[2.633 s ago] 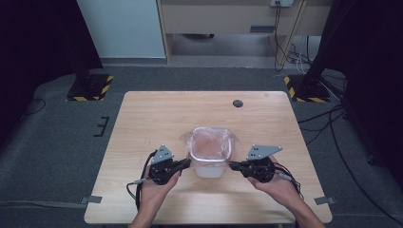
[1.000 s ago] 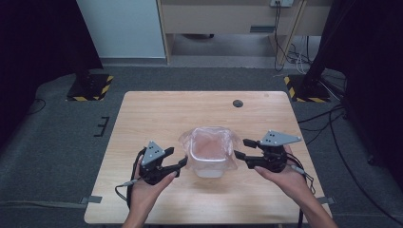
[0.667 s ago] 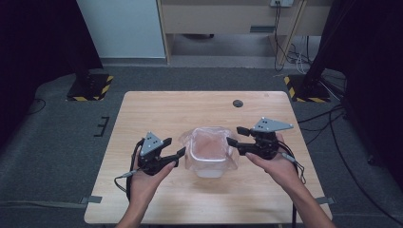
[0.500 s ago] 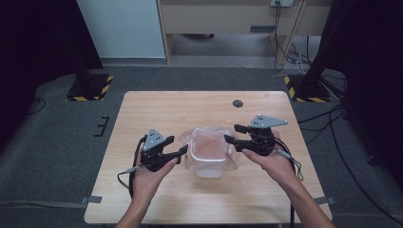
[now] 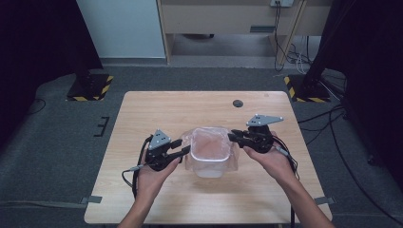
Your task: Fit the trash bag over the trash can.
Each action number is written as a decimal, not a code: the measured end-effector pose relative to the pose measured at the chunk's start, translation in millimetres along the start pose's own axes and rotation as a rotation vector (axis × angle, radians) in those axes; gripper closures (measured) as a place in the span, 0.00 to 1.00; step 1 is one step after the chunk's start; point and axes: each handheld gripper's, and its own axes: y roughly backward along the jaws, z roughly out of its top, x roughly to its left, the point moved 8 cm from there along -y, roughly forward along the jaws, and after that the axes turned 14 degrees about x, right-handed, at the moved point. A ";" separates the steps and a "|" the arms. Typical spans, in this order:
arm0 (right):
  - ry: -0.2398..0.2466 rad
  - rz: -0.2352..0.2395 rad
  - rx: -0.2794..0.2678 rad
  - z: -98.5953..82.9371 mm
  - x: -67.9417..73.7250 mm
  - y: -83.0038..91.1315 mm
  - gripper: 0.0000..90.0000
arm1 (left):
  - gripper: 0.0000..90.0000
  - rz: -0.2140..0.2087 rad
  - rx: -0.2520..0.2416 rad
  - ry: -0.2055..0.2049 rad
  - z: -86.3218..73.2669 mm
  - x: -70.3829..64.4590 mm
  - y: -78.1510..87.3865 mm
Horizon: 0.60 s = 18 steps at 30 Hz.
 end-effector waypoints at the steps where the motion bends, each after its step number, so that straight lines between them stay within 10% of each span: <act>1: -0.002 -0.004 0.000 -0.1 -0.7 -0.1 0.86 | 0.66 0.001 0.002 -0.001 0.0 0.1 -0.5; 14: -0.052 -0.060 0.026 -5.1 -20.2 -12.2 0.98 | 0.89 0.011 0.045 -0.005 3.9 5.7 -17.2; 18: -0.067 -0.072 0.052 -8.9 -24.3 -18.7 0.99 | 0.97 -0.043 0.052 0.035 2.6 8.0 -25.9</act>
